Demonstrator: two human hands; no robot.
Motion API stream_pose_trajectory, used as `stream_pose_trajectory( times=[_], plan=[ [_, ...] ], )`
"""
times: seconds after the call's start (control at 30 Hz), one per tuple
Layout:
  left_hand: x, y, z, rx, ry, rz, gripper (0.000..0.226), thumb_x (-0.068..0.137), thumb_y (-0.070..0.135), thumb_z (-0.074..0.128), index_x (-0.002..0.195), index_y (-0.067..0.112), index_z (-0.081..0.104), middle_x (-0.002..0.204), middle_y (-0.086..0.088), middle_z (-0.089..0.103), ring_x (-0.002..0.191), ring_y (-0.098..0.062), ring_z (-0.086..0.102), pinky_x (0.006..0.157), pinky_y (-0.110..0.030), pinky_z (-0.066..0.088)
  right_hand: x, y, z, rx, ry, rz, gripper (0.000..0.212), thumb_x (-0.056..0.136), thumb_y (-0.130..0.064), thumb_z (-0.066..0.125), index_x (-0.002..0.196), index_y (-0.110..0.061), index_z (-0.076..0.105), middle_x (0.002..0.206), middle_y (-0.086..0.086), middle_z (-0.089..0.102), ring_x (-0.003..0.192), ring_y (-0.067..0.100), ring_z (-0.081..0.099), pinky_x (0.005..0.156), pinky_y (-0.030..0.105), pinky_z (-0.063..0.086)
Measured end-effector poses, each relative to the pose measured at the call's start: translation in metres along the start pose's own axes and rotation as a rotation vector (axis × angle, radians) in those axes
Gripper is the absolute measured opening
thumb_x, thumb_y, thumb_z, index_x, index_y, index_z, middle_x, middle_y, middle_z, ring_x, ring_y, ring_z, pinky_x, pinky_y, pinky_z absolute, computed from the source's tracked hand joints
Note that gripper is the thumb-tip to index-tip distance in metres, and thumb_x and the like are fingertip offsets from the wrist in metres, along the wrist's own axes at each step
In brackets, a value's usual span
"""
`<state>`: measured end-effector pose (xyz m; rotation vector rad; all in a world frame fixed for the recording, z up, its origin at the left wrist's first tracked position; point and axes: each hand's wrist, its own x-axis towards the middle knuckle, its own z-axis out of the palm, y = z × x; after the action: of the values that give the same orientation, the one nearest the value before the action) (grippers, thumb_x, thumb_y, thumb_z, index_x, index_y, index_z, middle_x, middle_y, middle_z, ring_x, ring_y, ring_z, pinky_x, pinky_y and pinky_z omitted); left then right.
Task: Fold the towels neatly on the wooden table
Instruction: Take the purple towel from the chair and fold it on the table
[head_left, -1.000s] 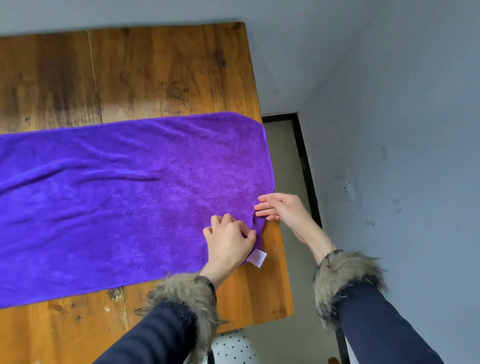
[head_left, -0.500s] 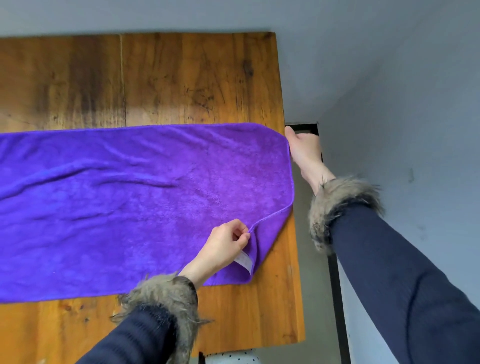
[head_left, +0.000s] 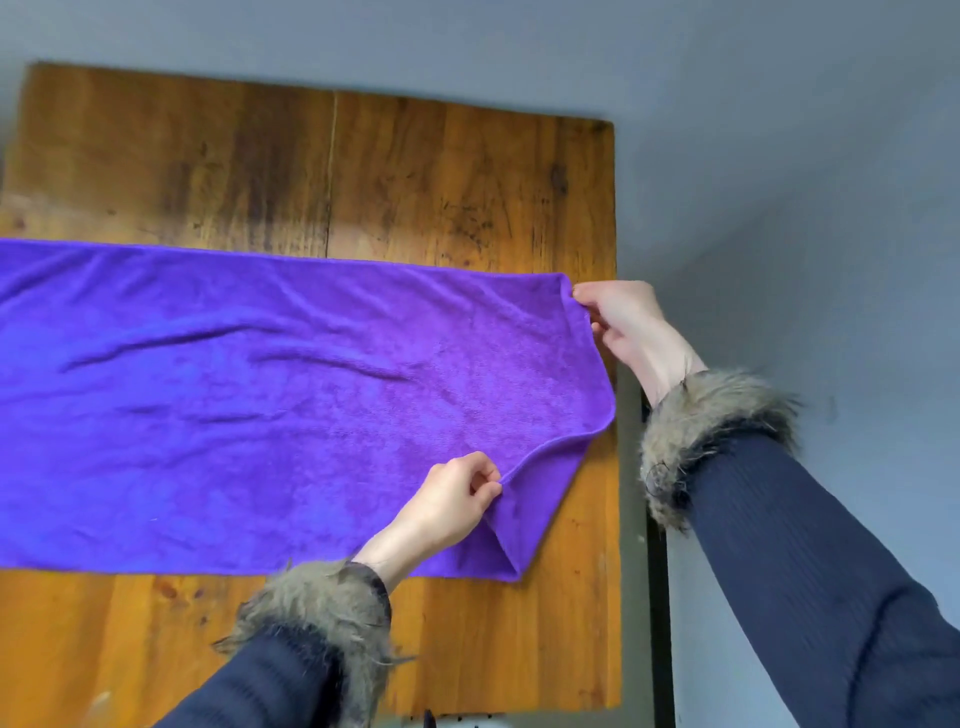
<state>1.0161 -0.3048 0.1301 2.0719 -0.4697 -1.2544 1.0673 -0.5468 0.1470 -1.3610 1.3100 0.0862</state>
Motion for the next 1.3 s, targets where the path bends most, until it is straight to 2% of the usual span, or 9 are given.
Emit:
stream_pose_trajectory(
  times=[0.1,0.17,0.23,0.37,0.53,0.77,0.9,1.07,1.3],
  plan=[
    [-0.021,-0.013,-0.028,-0.061,0.040,-0.002,0.021,0.090,0.014,0.054,0.073,0.025,0.053,0.068,0.005,0.060,0.067,-0.012,0.059,0.075,-0.034,0.052,-0.025,-0.014,0.016,-0.062,0.086,-0.090,0.022,0.062,-0.005,0.059,0.078,0.006,0.069,0.070,0.007,0.054,0.066,0.016,0.047,0.051,0.027,0.035],
    [-0.037,-0.029,-0.050,-0.122,0.092,-0.013,0.018,0.090,0.013,0.056,0.074,0.022,0.056,0.066,0.004,0.062,0.064,-0.012,0.060,0.076,-0.038,0.054,-0.045,-0.023,0.034,-0.127,0.090,-0.193,0.012,0.066,-0.004,0.058,0.066,-0.003,0.070,0.067,0.001,0.059,0.067,0.014,0.053,0.058,0.030,0.045],
    [-0.054,-0.045,-0.074,-0.178,0.149,-0.021,0.015,0.089,0.013,0.057,0.075,0.018,0.058,0.068,0.001,0.065,0.067,-0.016,0.063,0.076,-0.041,0.055,-0.068,-0.029,0.060,-0.221,0.076,-0.304,0.020,0.074,-0.004,0.058,0.061,-0.016,0.069,0.069,-0.002,0.066,0.073,0.013,0.061,0.071,0.031,0.052],
    [-0.088,-0.075,-0.124,-0.281,0.270,-0.019,0.019,0.089,0.010,0.058,0.073,0.019,0.058,0.061,0.010,0.060,0.060,-0.008,0.058,0.067,-0.030,0.055,-0.115,-0.040,0.130,-0.396,0.000,-0.473,0.015,0.080,-0.012,0.060,0.083,-0.014,0.075,0.090,0.005,0.073,0.092,0.018,0.066,0.091,0.032,0.050],
    [-0.140,-0.103,-0.185,-0.458,0.409,0.012,0.021,0.090,0.003,0.056,0.073,0.015,0.057,0.051,0.014,0.057,0.049,0.001,0.051,0.054,-0.010,0.044,-0.172,-0.063,0.221,-0.477,-0.065,-0.632,0.017,0.083,-0.014,0.059,0.088,-0.014,0.074,0.095,0.005,0.073,0.095,0.019,0.066,0.092,0.030,0.048],
    [-0.196,-0.162,-0.260,-0.672,0.589,0.018,0.013,0.089,0.000,0.056,0.079,0.007,0.058,0.065,-0.002,0.057,0.048,-0.006,0.049,0.055,-0.012,0.044,-0.226,-0.083,0.331,-0.538,-0.159,-0.790,0.018,0.083,-0.013,0.057,0.090,-0.014,0.074,0.092,0.004,0.073,0.090,0.018,0.067,0.091,0.031,0.050],
    [-0.211,-0.205,-0.280,-0.746,0.727,-0.046,0.014,0.089,-0.001,0.056,0.079,0.008,0.060,0.066,0.000,0.060,0.050,-0.001,0.053,0.053,-0.011,0.044,-0.243,-0.084,0.387,-0.584,-0.209,-0.823,0.020,0.083,-0.012,0.056,0.091,-0.014,0.074,0.090,0.004,0.073,0.089,0.018,0.067,0.089,0.031,0.050],
    [-0.209,-0.269,-0.285,-0.658,0.897,-0.241,0.017,0.088,0.008,0.058,0.076,0.020,0.061,0.077,0.000,0.063,0.071,-0.014,0.056,0.067,-0.018,0.046,-0.247,-0.079,0.444,-0.689,-0.236,-0.872,0.022,0.084,-0.012,0.053,0.091,-0.015,0.074,0.091,0.004,0.073,0.090,0.017,0.065,0.086,0.024,0.046],
    [-0.185,-0.315,-0.271,-0.393,0.937,-0.439,0.009,0.090,0.015,0.053,0.091,0.011,0.062,0.085,-0.002,0.058,0.090,-0.025,0.053,0.078,-0.029,0.037,-0.206,-0.054,0.492,-0.935,-0.296,-0.860,0.028,0.088,-0.011,0.048,0.108,-0.010,0.067,0.110,0.012,0.068,0.110,0.027,0.058,0.092,0.027,0.038]
  ],
)
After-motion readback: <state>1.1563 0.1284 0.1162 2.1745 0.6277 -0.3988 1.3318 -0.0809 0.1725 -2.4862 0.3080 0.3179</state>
